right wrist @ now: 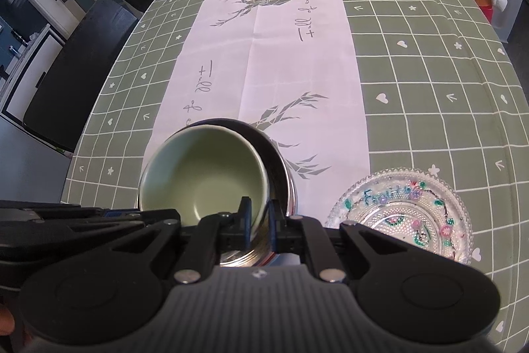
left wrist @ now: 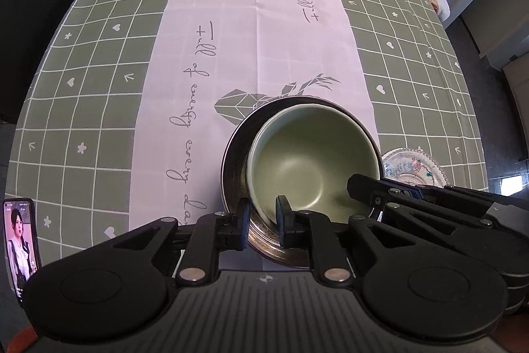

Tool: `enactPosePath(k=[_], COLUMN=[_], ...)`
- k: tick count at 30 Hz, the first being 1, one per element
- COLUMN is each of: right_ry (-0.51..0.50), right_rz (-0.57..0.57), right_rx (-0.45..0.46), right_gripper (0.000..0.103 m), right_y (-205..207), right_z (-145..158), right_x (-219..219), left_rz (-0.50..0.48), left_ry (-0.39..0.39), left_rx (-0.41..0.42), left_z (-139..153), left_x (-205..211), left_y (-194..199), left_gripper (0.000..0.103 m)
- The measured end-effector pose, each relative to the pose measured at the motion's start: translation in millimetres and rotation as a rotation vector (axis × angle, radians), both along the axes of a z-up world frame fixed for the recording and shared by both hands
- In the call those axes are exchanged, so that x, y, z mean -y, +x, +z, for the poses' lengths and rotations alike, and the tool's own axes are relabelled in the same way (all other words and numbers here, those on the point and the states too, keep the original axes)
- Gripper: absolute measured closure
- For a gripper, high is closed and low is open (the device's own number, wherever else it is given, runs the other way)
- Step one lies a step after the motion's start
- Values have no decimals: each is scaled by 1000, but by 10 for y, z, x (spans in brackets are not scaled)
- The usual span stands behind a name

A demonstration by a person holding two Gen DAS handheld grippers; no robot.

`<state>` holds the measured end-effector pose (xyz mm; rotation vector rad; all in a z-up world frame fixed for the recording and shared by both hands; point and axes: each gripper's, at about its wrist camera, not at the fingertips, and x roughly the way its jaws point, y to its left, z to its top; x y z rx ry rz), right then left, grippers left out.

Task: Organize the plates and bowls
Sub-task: 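Lower the green bowl into the nested orange and blue bowls, then open both grippers and regrip the outer rim of the bowl stack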

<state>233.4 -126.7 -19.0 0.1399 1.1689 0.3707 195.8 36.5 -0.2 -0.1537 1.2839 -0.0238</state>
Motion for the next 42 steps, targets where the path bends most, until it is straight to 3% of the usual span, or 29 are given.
enactPosePath(k=[13, 23, 27, 30, 32, 36, 42], right_ry=[-24, 3, 18, 36, 64, 110, 155], right_rz=[9, 3, -4, -20, -31, -45, -75], right_rx=[-2, 19, 57, 89, 97, 82, -7], right_gripper=[95, 86, 77, 63, 56, 38, 36], right_y=[35, 28, 6, -17, -24, -32, 11], right_z=[-31, 89, 223, 291, 310, 229, -116], right_x=[-40, -3, 52, 137, 213, 337, 400], left_rz=[-28, -43, -70, -89, -103, -130, -31], left_ry=[17, 21, 43, 39, 38, -1, -115], left_rx=[4, 61, 121, 178, 221, 285, 257], left_z=[10, 148, 261, 340, 375, 352, 73], left_x=[21, 25, 35, -4, -36, -122, -448], left_y=[7, -2, -21, -45, -76, -155, -143], left_gripper=[81, 74, 71, 58, 44, 32, 28])
